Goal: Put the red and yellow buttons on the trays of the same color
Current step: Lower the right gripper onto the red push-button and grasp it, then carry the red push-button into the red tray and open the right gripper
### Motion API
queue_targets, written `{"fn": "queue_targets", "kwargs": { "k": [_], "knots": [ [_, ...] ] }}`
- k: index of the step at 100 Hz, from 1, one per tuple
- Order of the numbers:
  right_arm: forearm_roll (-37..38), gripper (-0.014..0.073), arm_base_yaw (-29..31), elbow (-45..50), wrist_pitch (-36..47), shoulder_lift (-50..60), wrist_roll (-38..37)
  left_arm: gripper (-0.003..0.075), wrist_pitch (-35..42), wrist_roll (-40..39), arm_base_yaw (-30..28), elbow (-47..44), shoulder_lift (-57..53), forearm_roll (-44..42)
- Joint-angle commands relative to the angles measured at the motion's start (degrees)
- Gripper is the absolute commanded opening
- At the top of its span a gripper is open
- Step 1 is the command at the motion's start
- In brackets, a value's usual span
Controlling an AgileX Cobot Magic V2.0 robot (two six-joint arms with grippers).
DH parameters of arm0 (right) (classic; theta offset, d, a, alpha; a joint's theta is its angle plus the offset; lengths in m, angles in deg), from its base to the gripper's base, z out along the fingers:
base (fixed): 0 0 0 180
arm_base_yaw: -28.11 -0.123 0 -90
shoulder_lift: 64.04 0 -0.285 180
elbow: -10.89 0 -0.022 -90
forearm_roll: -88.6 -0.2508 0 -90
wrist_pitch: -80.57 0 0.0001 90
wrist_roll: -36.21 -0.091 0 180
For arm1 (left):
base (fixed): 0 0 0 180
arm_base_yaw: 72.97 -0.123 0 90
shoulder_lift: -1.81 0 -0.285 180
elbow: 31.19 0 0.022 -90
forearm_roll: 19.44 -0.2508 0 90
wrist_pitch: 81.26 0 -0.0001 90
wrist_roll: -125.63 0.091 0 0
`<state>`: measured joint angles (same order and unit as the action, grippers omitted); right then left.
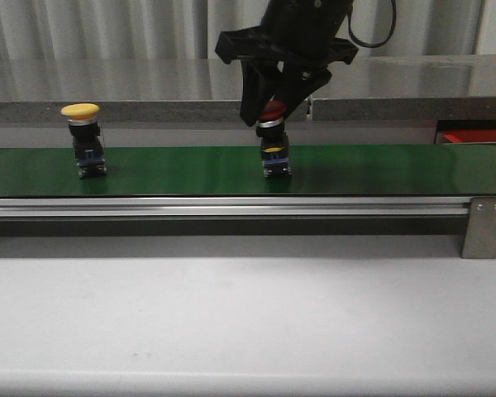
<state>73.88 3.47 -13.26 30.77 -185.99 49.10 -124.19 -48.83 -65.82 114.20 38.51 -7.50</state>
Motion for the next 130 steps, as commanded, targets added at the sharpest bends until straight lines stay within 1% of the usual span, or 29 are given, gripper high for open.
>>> {"fn": "queue_targets", "kwargs": {
  "k": [1, 17, 31, 50, 74, 95, 106, 114, 130],
  "knots": [
    [-0.6, 0.0085, 0.4, -1.8, 1.6, 3.6, 0.3, -0.002, 3.8, 0.0, 0.4, 1.5, 0.3, 0.7],
    [-0.6, 0.0077, 1.6, -1.8, 1.3, 6.6, 0.3, -0.002, 3.8, 0.0, 0.4, 1.5, 0.3, 0.7],
    [-0.6, 0.0077, 5.6, -1.8, 0.7, 10.3, 0.3, -0.002, 3.8, 0.0, 0.4, 1.5, 0.3, 0.7],
    [-0.6, 0.0077, 15.4, -1.8, -0.1, 14.3, 0.2, -0.002, 3.8, 0.0, 0.4, 1.5, 0.3, 0.7],
    [-0.7, 0.0077, 27.1, -1.5, -0.1, 15.0, -0.2, -0.002, 3.8, 0.0, 0.4, 1.5, 0.3, 0.7],
    [-1.7, 0.0077, 35.2, 0.1, 2.7, 15.0, -0.3, -0.002, 3.8, 0.0, 0.4, 1.5, 0.3, 0.7],
    [-1.7, 0.0077, 39.0, 1.6, 4.4, 14.9, -1.8, -0.002, 3.8, 0.0, 0.4, 1.5, 0.3, 0.7],
    [-1.7, 0.0077, 41.4, 3.3, 6.6, 14.9, -3.3, -0.002, 3.8, 0.0, 0.4, 1.5, 0.3, 0.7],
    [-2.4, 0.0077, 45.1, 6.7, 11.5, 14.7, -3.7, -0.002, 3.8, 0.0, 0.4, 1.5, 0.3, 0.7]
  ]
}}
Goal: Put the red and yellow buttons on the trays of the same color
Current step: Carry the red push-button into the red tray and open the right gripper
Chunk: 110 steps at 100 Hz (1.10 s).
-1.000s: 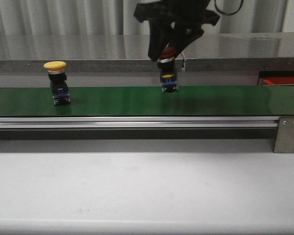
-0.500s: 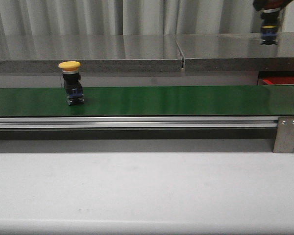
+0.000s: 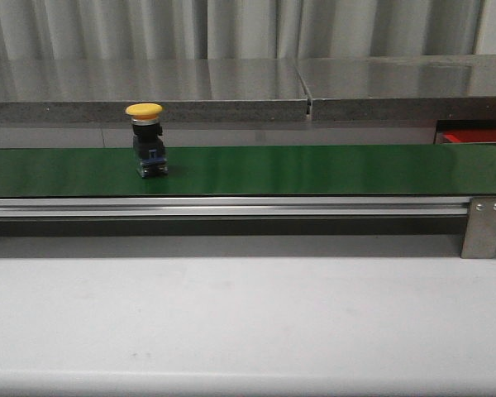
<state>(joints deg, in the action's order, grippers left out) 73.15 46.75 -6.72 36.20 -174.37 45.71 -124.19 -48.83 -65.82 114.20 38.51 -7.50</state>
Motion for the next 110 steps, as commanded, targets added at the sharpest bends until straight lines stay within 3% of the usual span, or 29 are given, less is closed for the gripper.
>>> {"fn": "queue_targets", "kwargs": {
  "k": [1, 28, 87, 110],
  "knots": [
    [-1.7, 0.0077, 2.0, 0.5, 6.5, 3.1, -0.3, -0.002, 3.8, 0.0, 0.4, 1.5, 0.3, 0.7],
    [-6.1, 0.0077, 3.9, 2.2, 10.2, -1.6, -0.3, -0.002, 3.8, 0.0, 0.4, 1.5, 0.3, 0.7],
    [-7.0, 0.0077, 3.9, 2.5, 19.0, -9.6, -0.3, -0.002, 3.8, 0.0, 0.4, 1.5, 0.3, 0.7],
    [-9.5, 0.0078, 3.9, 2.5, 19.0, -11.9, -0.3, -0.002, 3.8, 0.0, 0.4, 1.5, 0.3, 0.7]
  ]
}}
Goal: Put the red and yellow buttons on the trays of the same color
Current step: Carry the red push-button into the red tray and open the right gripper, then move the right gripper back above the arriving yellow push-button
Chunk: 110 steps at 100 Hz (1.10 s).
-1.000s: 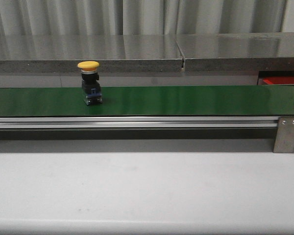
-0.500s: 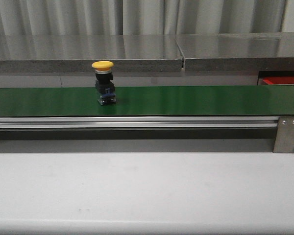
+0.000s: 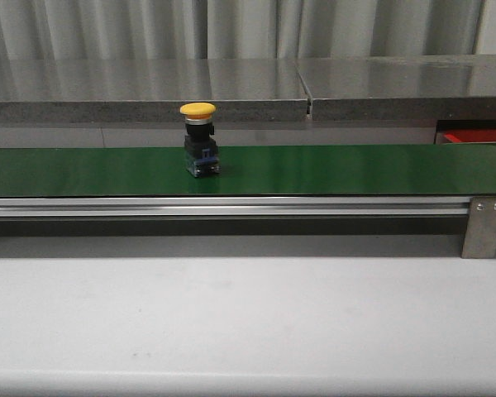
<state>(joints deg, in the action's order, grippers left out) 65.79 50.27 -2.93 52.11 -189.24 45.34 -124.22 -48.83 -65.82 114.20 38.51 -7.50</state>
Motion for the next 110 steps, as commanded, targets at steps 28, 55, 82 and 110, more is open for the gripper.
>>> {"fn": "queue_targets", "kwargs": {
  "k": [28, 55, 82, 110],
  "knots": [
    [-2.4, 0.0298, 0.4, -1.3, 3.4, 2.9, 0.1, -0.002, 3.8, 0.0, 0.4, 1.5, 0.3, 0.7],
    [-2.4, 0.0499, 0.5, -1.3, 3.2, 3.2, 0.1, -0.002, 3.8, 0.0, 0.4, 1.5, 0.3, 0.7],
    [0.3, 0.0499, 1.2, -0.8, 2.8, 7.6, 0.6, -0.002, 3.8, 0.0, 0.4, 1.5, 0.3, 0.7],
    [1.1, 0.0444, 1.1, 10.0, 10.4, 19.8, 2.4, -0.002, 3.8, 0.0, 0.4, 1.5, 0.3, 0.7]
  ]
}}
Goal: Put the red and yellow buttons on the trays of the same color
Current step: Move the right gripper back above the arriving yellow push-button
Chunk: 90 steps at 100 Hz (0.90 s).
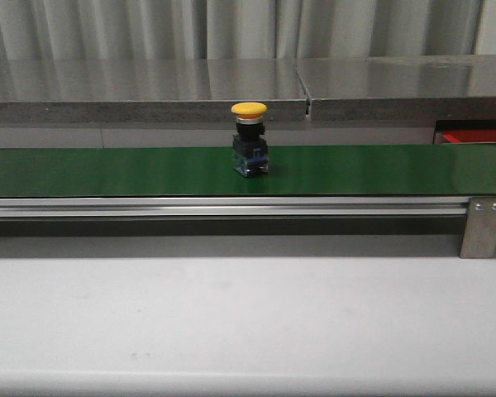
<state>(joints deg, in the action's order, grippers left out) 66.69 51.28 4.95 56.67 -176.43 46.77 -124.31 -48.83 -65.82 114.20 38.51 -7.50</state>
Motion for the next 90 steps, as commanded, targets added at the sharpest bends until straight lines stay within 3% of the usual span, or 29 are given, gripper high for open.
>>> {"fn": "queue_targets", "kwargs": {
  "k": [1, 45, 65, 90],
  "knots": [
    [0.2, 0.0444, 0.0, 2.4, 6.0, 7.3, 1.0, -0.002, 3.9, 0.0, 0.4, 1.5, 0.3, 0.7],
    [1.5, 0.0478, -5.6, 13.7, 4.6, 21.2, 3.0, -0.002, 3.9, 0.0, 0.4, 1.5, 0.3, 0.7],
    [2.0, 0.06, -13.5, 13.8, -0.2, 22.1, 5.8, -0.002, 3.9, 0.0, 0.4, 1.5, 0.3, 0.7],
    [2.1, 0.0604, -23.9, 13.5, -7.4, 21.6, 10.3, -0.002, 3.9, 0.0, 0.4, 1.5, 0.3, 0.7]
  ]
}}
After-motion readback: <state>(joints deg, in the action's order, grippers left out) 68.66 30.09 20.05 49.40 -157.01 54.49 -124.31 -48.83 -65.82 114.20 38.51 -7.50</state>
